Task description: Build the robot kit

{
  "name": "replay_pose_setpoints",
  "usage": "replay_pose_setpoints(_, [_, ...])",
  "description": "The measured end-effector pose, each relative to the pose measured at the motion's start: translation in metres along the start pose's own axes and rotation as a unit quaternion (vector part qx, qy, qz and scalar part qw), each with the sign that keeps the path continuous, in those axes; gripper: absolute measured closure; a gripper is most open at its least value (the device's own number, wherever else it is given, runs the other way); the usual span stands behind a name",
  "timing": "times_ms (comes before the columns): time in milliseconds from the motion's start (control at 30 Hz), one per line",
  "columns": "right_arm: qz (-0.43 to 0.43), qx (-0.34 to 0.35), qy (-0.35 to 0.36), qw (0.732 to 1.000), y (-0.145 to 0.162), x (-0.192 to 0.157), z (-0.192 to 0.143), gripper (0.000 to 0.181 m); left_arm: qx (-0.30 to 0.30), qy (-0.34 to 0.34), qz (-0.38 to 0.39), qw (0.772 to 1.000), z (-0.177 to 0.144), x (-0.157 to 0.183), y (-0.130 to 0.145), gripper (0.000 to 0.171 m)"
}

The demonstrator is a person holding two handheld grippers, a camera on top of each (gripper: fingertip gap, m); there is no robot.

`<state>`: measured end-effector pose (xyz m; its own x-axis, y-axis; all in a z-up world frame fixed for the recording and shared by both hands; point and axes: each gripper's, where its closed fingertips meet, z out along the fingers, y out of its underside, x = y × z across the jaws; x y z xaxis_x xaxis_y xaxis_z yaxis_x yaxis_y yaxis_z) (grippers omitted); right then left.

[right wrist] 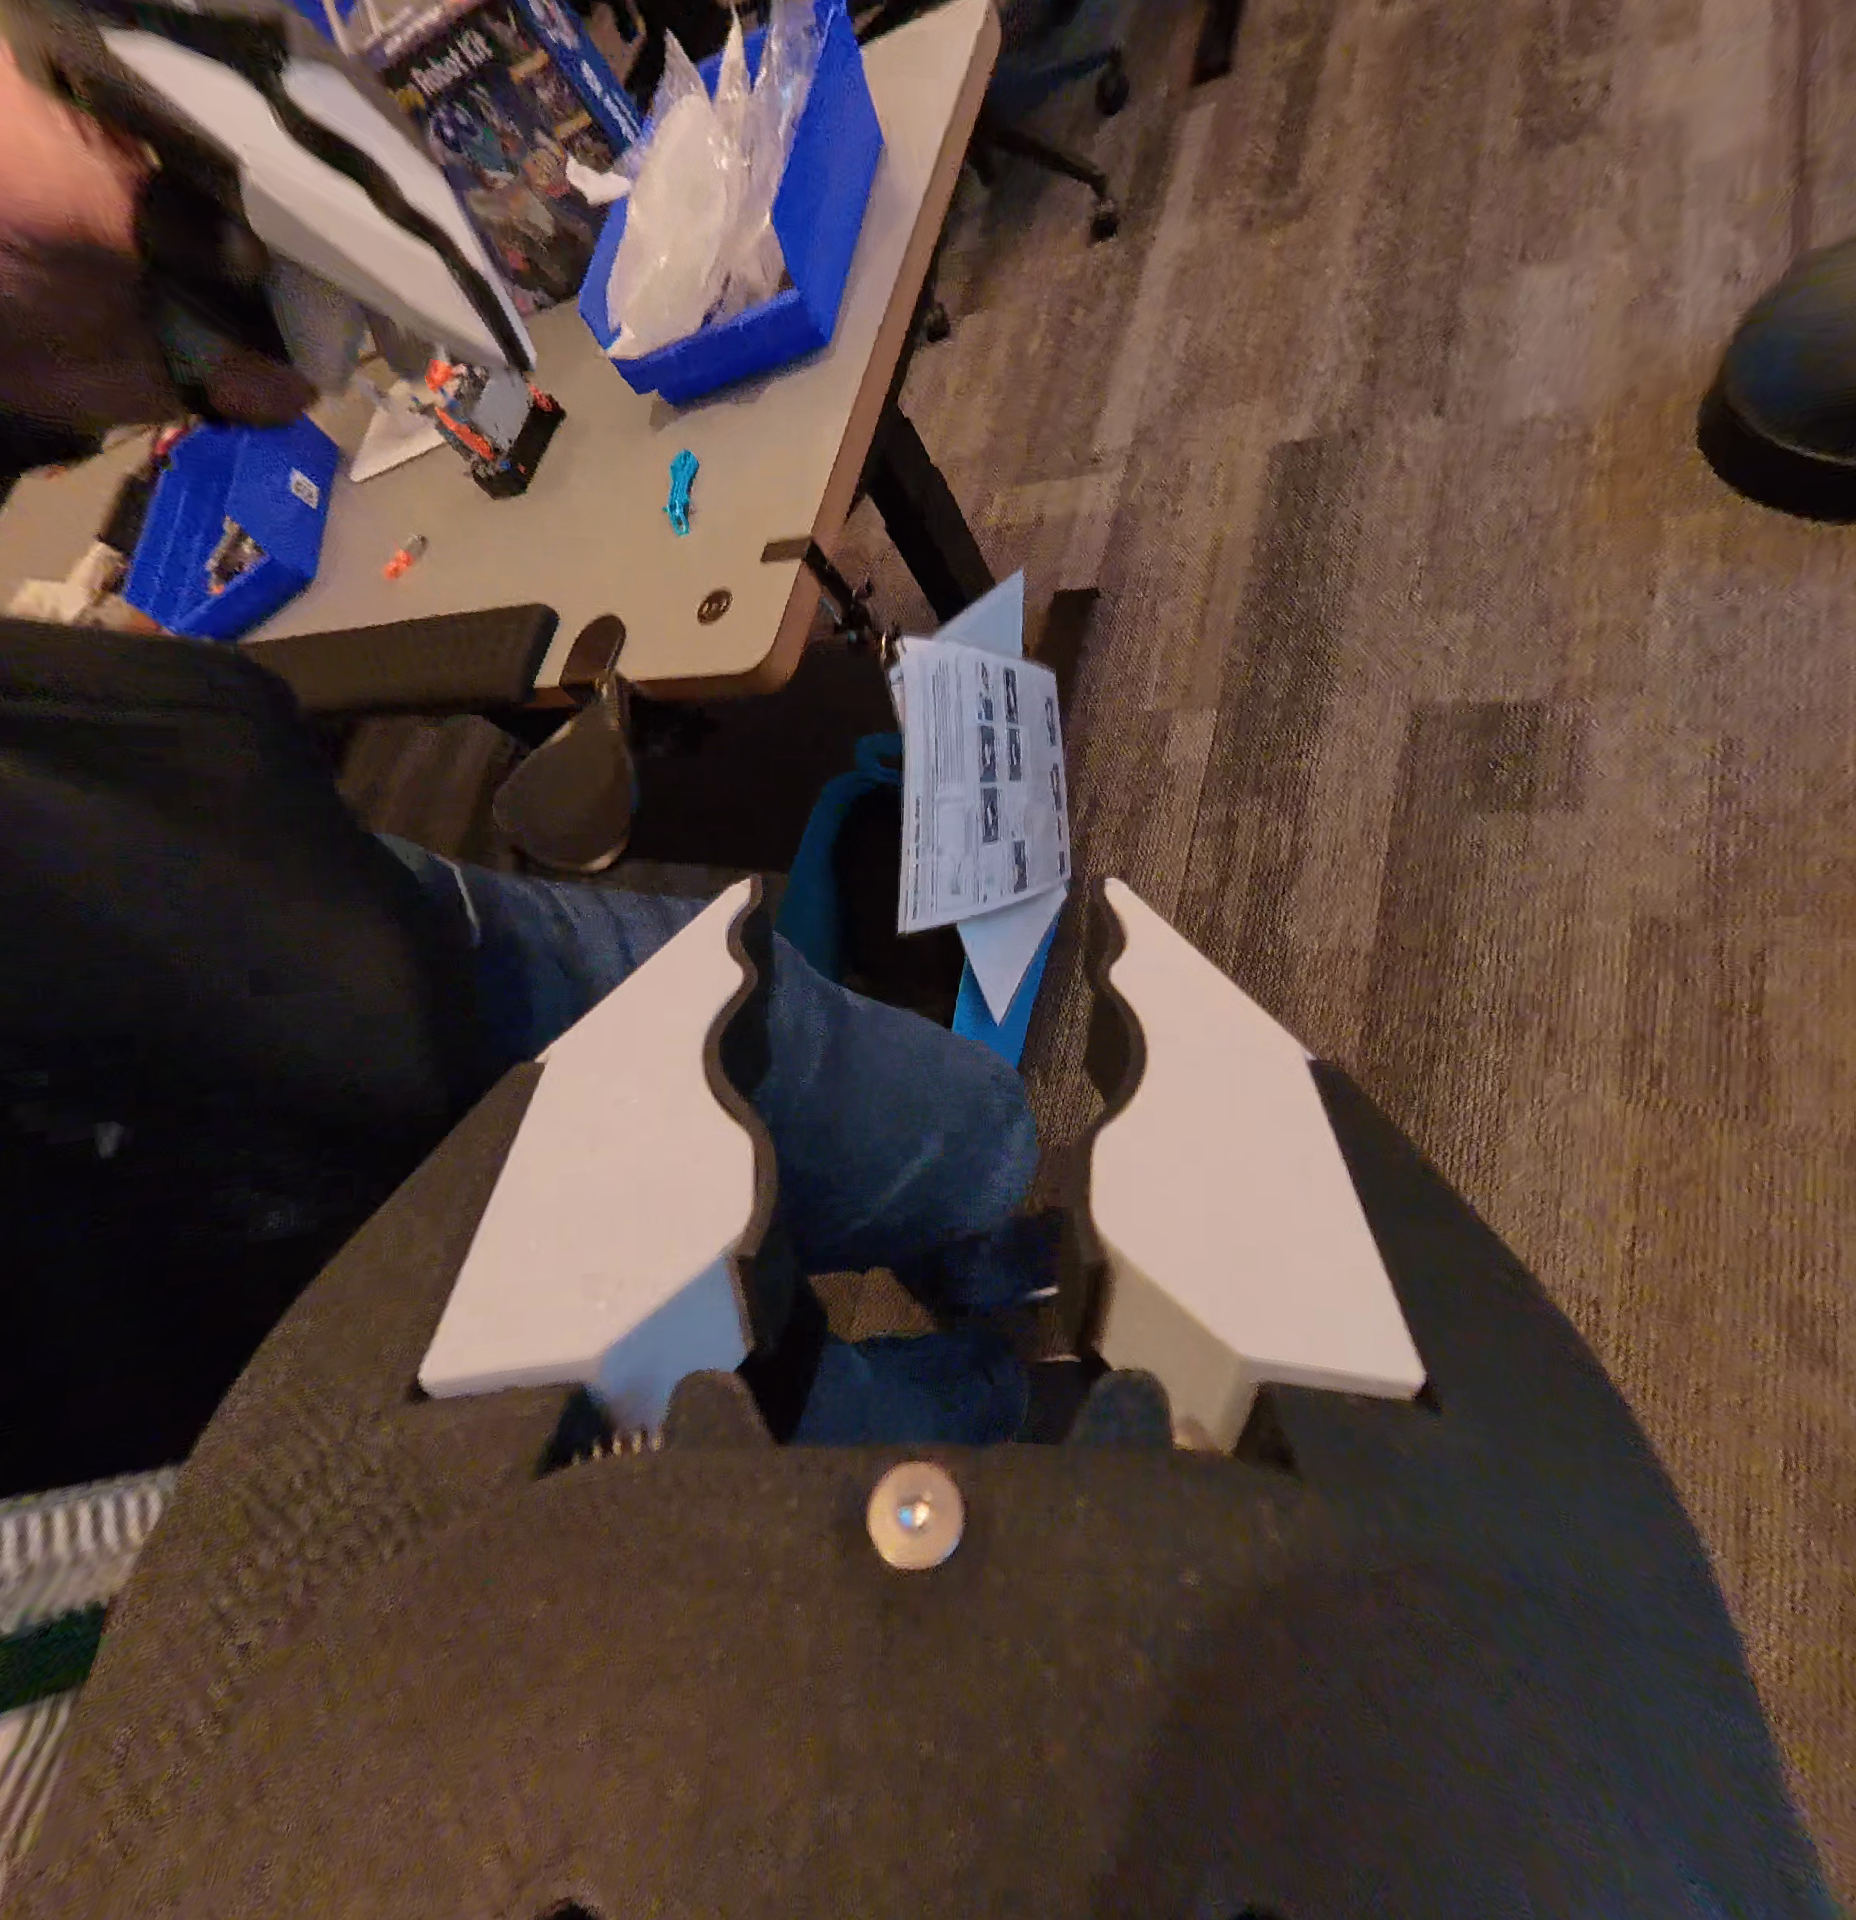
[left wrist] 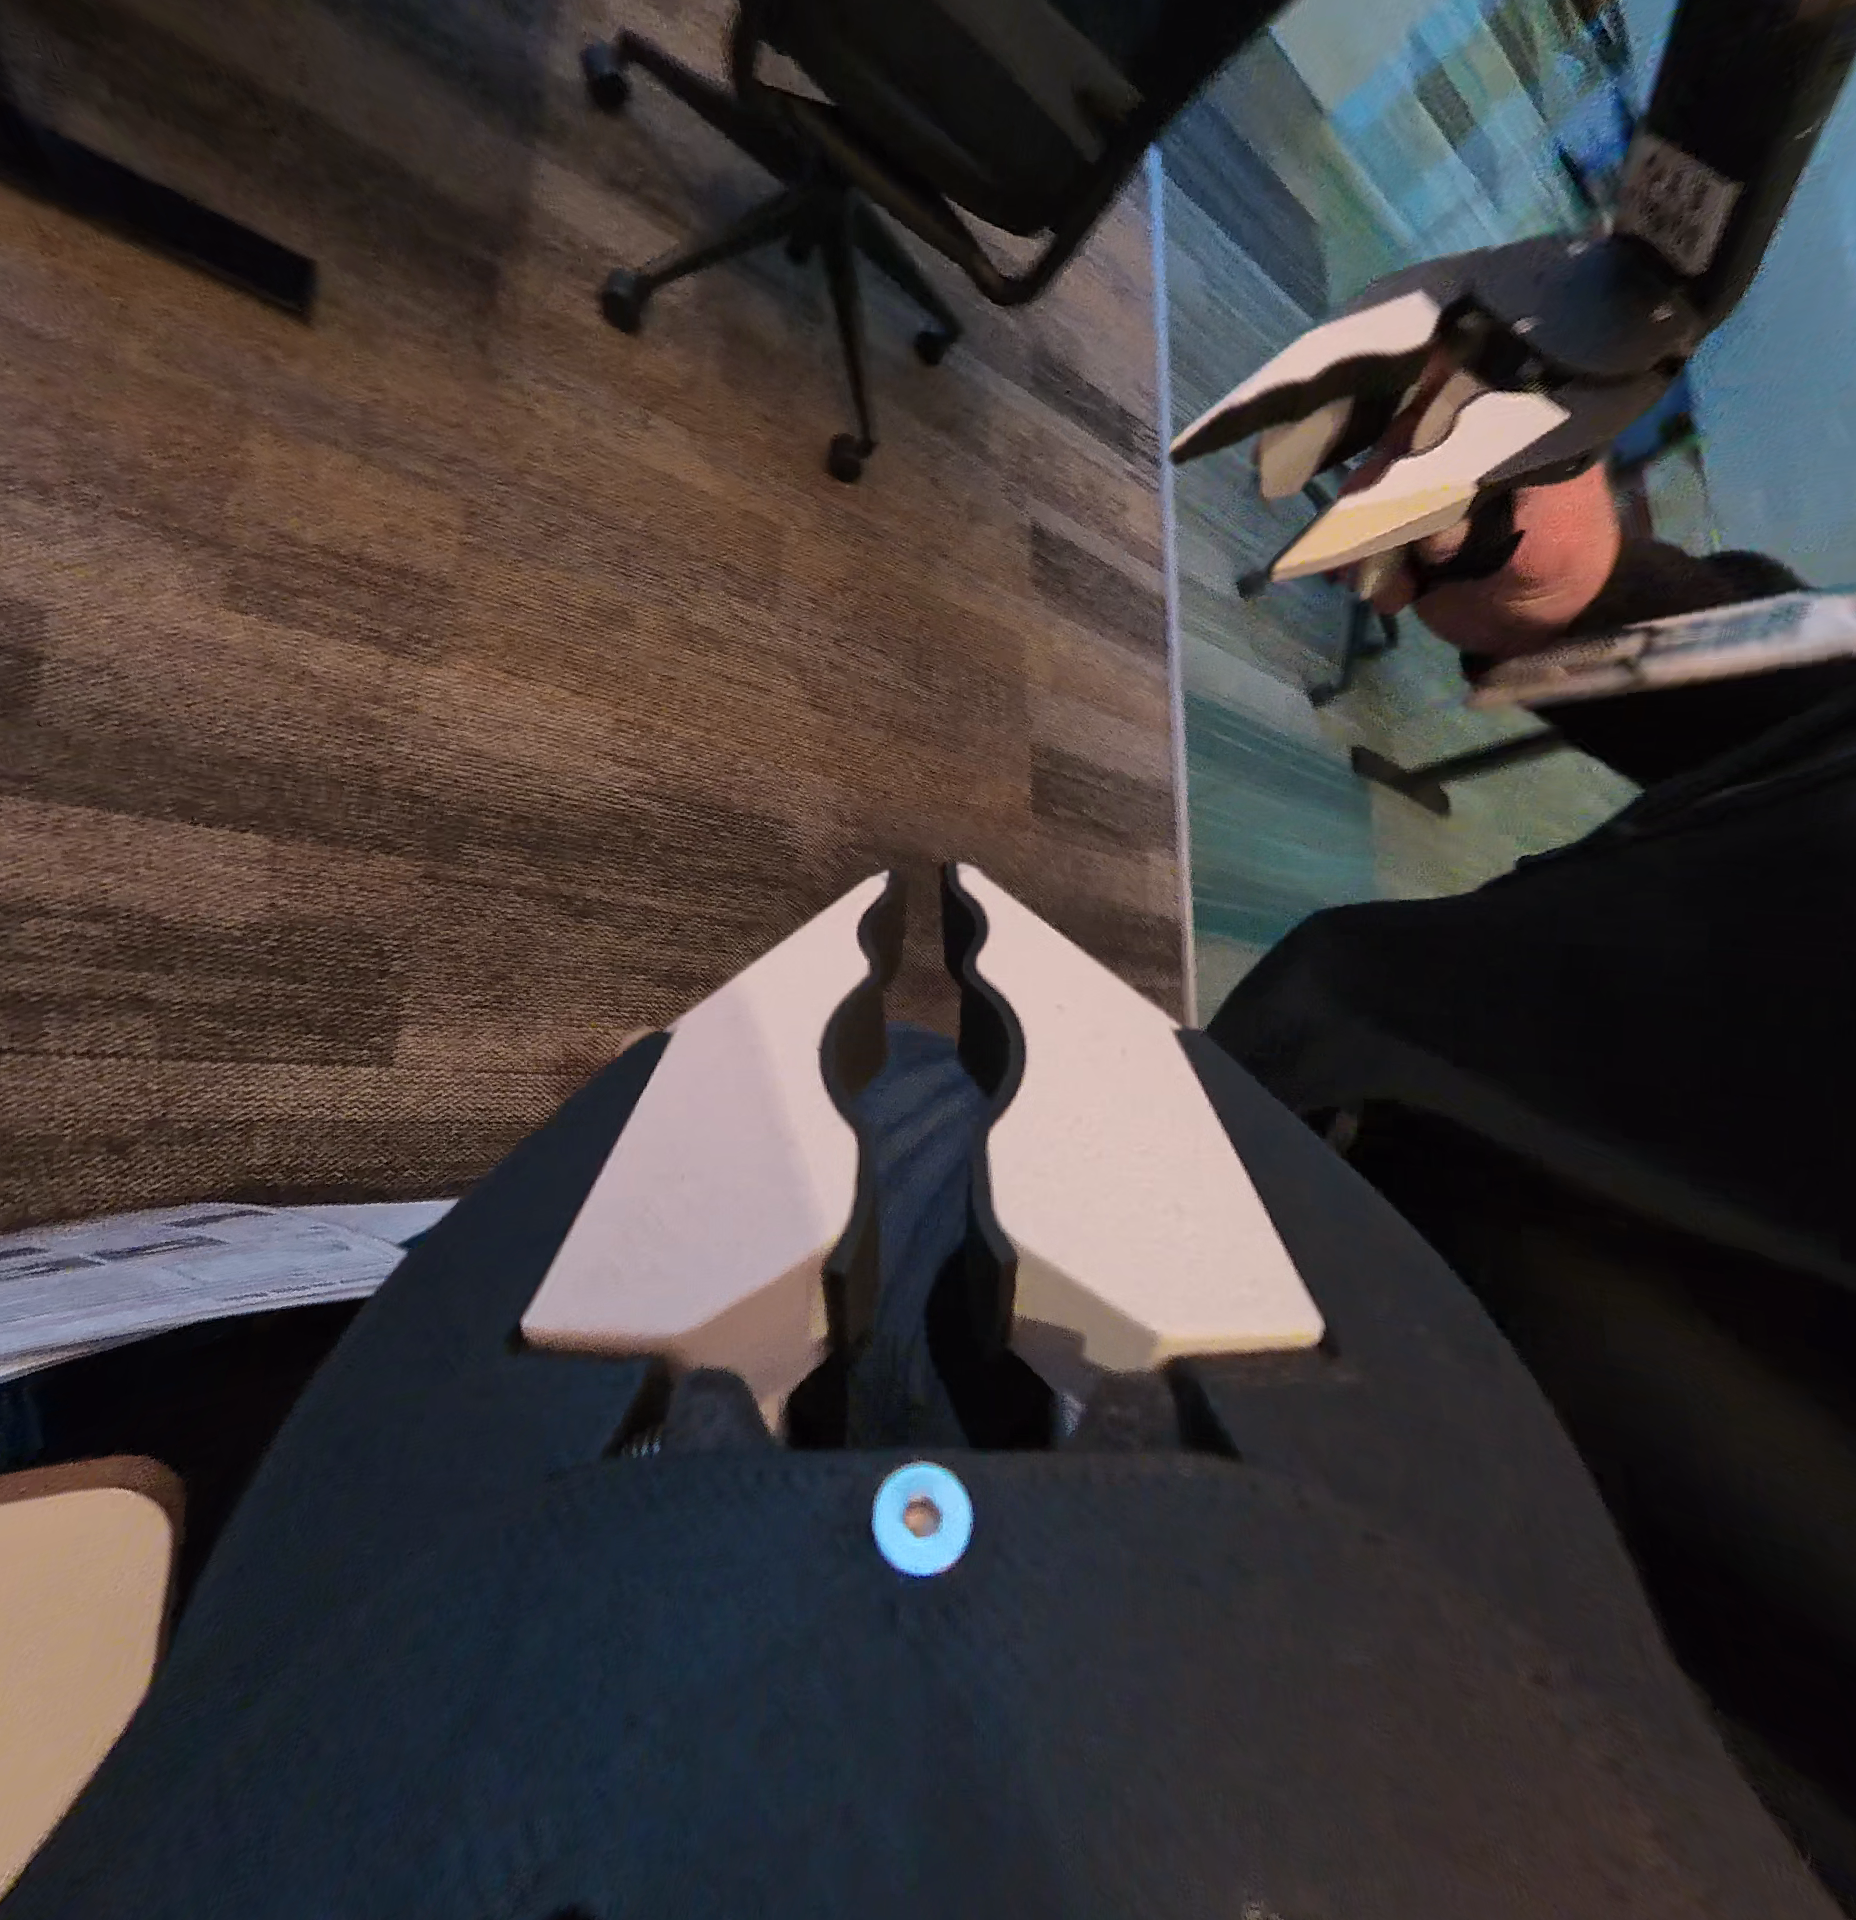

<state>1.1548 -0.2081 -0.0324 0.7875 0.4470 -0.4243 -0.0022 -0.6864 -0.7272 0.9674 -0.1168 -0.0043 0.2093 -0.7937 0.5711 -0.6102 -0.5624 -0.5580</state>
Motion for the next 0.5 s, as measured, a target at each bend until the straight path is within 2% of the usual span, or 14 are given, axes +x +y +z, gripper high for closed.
replay_pose_setpoints(167, [-0.012,-0.030,-0.013,0.999,-0.068,0.083,0.040,0.122,0.047,-0.025,-0.060,0.997,0.033,-0.076,-0.052,0.168])
replay_pose_setpoints(267, [0.005,-0.063,-0.008,0.998,-0.097,0.141,0.067,0.123,0.073,-0.057,-0.082,0.992,0.052,-0.147,-0.090,0.168])
replay_pose_setpoints(333, [0.021,-0.073,-0.009,0.997,-0.131,0.174,0.084,0.123,0.091,-0.057,-0.101,0.989,0.058,-0.193,-0.121,0.170])
replay_pose_setpoints(400, [0.024,-0.079,-0.015,0.996,-0.173,0.203,0.106,0.125,0.123,-0.052,-0.130,0.982,0.047,-0.230,-0.160,0.169])
replay_pose_setpoints(500, [-0.001,-0.110,-0.037,0.993,-0.235,0.241,0.152,0.126,0.144,-0.099,-0.136,0.975,0.009,-0.283,-0.203,0.170])
